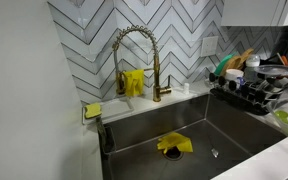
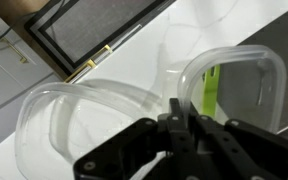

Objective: Remove the lunchbox from the sink,put it on the counter, remove the lunchbox from the drying rack, put it on the counter, put the lunchbox on the left in the lunchbox on the right and then put them in the sink

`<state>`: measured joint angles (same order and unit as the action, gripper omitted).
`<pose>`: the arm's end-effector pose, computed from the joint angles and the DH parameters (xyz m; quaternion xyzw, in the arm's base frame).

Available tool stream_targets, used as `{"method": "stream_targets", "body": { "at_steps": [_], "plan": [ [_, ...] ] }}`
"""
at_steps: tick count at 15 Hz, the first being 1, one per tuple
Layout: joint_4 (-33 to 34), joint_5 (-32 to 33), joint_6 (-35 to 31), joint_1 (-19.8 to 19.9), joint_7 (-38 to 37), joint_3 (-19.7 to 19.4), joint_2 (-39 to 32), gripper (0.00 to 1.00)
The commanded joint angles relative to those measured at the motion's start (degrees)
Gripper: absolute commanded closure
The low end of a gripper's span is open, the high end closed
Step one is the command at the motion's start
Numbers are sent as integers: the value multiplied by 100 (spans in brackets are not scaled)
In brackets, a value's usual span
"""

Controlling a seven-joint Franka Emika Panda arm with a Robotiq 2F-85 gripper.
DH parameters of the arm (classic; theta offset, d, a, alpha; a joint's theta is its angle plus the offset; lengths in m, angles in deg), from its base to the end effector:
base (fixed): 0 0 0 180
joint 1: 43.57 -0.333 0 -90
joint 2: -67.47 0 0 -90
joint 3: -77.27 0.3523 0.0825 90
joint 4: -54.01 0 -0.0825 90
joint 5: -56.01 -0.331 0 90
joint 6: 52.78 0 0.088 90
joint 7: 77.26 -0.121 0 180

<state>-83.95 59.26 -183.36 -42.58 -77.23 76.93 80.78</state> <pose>0.4183 -0.0118 0.4633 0.9984 0.0060 0.0515 0.0224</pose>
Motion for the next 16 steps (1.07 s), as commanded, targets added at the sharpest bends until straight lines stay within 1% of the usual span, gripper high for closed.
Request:
{"method": "stream_targets", "body": {
  "at_steps": [1, 6, 10, 11, 15, 16],
  "plan": [
    [-17, -123, 196, -86, 109, 15, 486, 98],
    [45, -93, 339, -89, 38, 25, 967, 98],
    [48, 19, 457, 145, -213, -57, 1258, 98],
    [13, 6, 392, 198, -213, -116, 1312, 98],
    [-44, 11, 377, 503, -369, -313, 1442, 98],
    [-52, 96, 368, 632, -490, -331, 1429, 98]
  ]
}}
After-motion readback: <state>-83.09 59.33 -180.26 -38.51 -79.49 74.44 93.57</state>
